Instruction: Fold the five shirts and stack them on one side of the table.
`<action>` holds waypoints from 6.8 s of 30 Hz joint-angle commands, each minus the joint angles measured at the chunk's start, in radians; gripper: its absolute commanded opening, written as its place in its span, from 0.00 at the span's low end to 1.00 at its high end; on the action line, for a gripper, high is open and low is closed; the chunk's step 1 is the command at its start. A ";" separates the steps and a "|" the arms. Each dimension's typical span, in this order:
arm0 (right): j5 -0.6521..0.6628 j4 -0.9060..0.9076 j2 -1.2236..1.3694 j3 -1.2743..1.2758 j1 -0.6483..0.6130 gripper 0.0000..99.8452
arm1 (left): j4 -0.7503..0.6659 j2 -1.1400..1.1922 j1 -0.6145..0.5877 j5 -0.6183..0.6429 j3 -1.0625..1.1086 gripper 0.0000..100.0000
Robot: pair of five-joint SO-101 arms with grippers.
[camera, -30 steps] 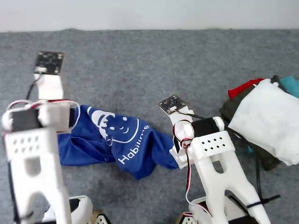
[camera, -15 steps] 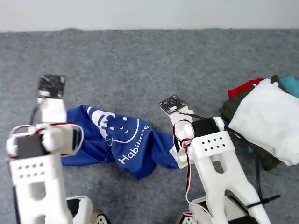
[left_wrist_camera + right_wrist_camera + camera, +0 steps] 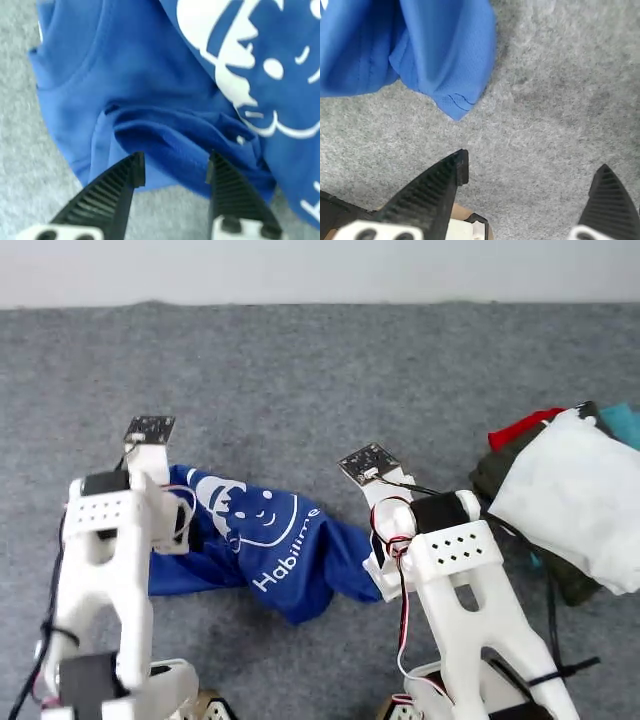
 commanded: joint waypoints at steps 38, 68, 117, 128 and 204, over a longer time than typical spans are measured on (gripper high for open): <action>-0.011 -0.061 0.002 0.063 -0.008 0.38 | 0.110 0.264 -0.133 -0.126 -0.292 0.20; -0.011 -0.062 0.002 0.063 -0.008 0.38 | 0.244 0.046 0.014 -0.121 -0.395 0.01; -0.015 -0.073 0.002 0.069 -0.008 0.38 | 0.448 -0.542 0.471 -0.086 -1.009 0.01; -0.014 -0.065 0.002 0.069 -0.007 0.38 | 0.308 -0.548 0.175 -0.325 -0.424 0.01; 0.072 0.042 -0.008 -0.838 0.005 0.01 | 0.120 -0.542 0.196 -0.325 -0.044 0.02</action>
